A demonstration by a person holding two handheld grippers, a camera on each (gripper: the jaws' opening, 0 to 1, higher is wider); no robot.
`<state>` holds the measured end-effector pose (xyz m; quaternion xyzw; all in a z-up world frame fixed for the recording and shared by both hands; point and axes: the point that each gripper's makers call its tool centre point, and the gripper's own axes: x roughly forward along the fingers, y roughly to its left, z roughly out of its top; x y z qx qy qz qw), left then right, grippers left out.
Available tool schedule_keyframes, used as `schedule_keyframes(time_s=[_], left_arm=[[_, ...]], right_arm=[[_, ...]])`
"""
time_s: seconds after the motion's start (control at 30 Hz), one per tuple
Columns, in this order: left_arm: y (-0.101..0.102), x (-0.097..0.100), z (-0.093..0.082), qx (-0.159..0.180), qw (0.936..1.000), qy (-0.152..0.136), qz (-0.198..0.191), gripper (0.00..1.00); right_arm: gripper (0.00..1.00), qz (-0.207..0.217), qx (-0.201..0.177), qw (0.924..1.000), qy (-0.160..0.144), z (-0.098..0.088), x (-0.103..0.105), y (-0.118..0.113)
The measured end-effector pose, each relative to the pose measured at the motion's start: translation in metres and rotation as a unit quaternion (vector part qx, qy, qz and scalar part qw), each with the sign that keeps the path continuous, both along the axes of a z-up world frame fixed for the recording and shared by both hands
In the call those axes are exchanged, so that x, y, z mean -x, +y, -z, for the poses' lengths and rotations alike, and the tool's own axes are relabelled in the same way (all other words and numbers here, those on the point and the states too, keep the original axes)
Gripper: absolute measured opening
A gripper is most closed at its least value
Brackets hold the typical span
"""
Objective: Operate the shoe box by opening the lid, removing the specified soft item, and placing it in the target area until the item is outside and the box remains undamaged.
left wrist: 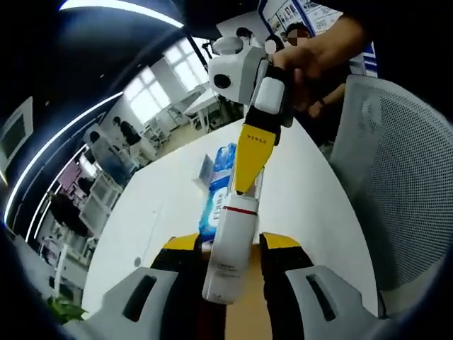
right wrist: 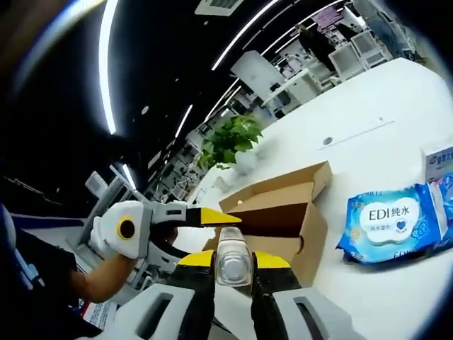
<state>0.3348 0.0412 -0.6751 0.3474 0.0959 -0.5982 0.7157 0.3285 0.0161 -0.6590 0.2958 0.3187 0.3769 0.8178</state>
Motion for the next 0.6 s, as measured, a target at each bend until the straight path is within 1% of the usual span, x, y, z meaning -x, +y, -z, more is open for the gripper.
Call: schedule_keyframes(time_s=[0.07,0.1,0.13,0.17,0.23,0.3,0.33,0.37,0.43,0.53,0.57,0.6], left_arm=[[0.003,-0.002,-0.002,0.008,0.9998,0.008,-0.013,0.36],[0.007,-0.003,-0.003,0.015,0.9994,0.018,-0.024,0.37],[0.007,-0.003,-0.003,0.017,0.9993,0.021,-0.026,0.38],[0.010,-0.003,-0.004,0.025,0.9984,0.035,-0.035,0.40],[0.015,-0.005,-0.005,0.032,0.9971,0.045,-0.051,0.42],[0.021,-0.006,-0.005,0.040,0.9954,0.059,-0.065,0.43],[0.022,-0.007,-0.005,0.041,0.9950,0.061,-0.068,0.44],[0.027,-0.008,-0.005,0.051,0.9929,0.070,-0.082,0.46],[0.032,-0.010,-0.006,0.063,0.9898,0.082,-0.098,0.48],[0.042,-0.010,-0.006,0.066,0.9871,0.091,-0.114,0.51],[0.045,-0.010,-0.007,0.070,0.9855,0.095,-0.122,0.51],[0.047,-0.010,-0.007,0.071,0.9847,0.098,-0.125,0.52]], right_arm=[[0.14,-0.007,0.011,0.9999,-0.008,-0.001,0.000,0.000],[0.14,-0.014,0.024,0.9995,-0.014,0.001,0.000,0.000],[0.14,-0.015,0.027,0.9994,-0.017,0.000,-0.001,0.000],[0.14,-0.017,0.028,0.9993,-0.019,-0.001,-0.001,0.000],[0.14,-0.025,0.044,0.9982,-0.032,-0.001,-0.002,-0.002],[0.14,-0.030,0.053,0.9973,-0.040,-0.003,-0.003,-0.003],[0.14,-0.033,0.057,0.9969,-0.045,-0.004,-0.003,-0.003],[0.14,-0.037,0.064,0.9959,-0.052,-0.004,-0.003,-0.004],[0.14,-0.039,0.067,0.9954,-0.055,-0.006,-0.004,-0.004],[0.14,-0.047,0.077,0.9936,-0.067,-0.008,-0.006,-0.006],[0.14,-0.052,0.089,0.9917,-0.076,-0.010,-0.008,-0.009],[0.14,-0.053,0.091,0.9914,-0.078,-0.010,-0.008,-0.009]])
